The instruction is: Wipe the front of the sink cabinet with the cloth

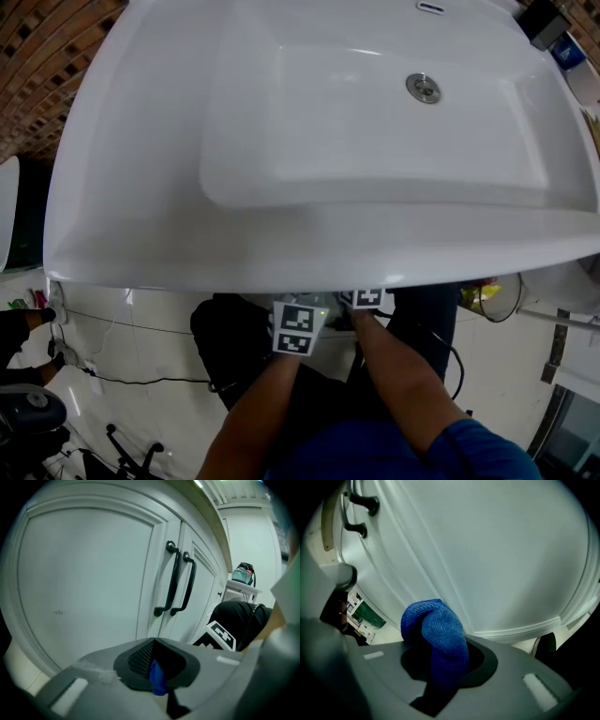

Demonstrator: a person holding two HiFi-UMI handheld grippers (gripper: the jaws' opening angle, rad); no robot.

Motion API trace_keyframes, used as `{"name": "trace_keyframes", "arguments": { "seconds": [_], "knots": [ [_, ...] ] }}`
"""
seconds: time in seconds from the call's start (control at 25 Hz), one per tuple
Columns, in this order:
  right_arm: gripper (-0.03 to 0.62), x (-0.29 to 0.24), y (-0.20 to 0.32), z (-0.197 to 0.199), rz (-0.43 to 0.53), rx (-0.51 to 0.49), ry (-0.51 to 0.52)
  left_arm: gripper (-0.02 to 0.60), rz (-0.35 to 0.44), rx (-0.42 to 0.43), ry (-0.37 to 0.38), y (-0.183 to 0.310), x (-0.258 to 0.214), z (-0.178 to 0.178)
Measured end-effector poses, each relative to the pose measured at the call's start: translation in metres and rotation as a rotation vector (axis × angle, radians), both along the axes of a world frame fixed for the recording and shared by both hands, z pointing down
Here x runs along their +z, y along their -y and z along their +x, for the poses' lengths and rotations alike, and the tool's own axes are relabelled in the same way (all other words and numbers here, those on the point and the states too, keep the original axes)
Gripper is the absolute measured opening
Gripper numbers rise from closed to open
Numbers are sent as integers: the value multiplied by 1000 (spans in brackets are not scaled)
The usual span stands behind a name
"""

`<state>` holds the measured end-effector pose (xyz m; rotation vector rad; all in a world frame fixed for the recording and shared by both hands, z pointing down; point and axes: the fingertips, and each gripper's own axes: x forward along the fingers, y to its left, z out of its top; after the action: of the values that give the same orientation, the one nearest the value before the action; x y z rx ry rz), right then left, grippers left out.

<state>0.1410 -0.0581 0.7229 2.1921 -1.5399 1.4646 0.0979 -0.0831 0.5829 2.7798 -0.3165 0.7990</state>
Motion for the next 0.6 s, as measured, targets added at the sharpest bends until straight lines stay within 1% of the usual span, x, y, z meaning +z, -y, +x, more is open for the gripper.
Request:
{"name": "trace_keyframes", "arguments": {
  "seconds": [0.24,0.36,0.44,0.52,0.6],
  "knots": [
    [80,2,-4,-11,-31,-12,28,0,-7,21,14,-2,4,5],
    [80,-10,-13,-12,-17,-13,2,1,12,46,23,-9,5,7],
    [80,-36,-15,-8,33,-29,-60,1,39,68,19,-13,3,11],
    [80,-74,-15,-4,115,-50,-145,1,73,89,-1,-16,-5,17],
    [80,-117,-18,-2,208,-72,-243,0,111,108,-39,-22,-20,20]
  ]
}}
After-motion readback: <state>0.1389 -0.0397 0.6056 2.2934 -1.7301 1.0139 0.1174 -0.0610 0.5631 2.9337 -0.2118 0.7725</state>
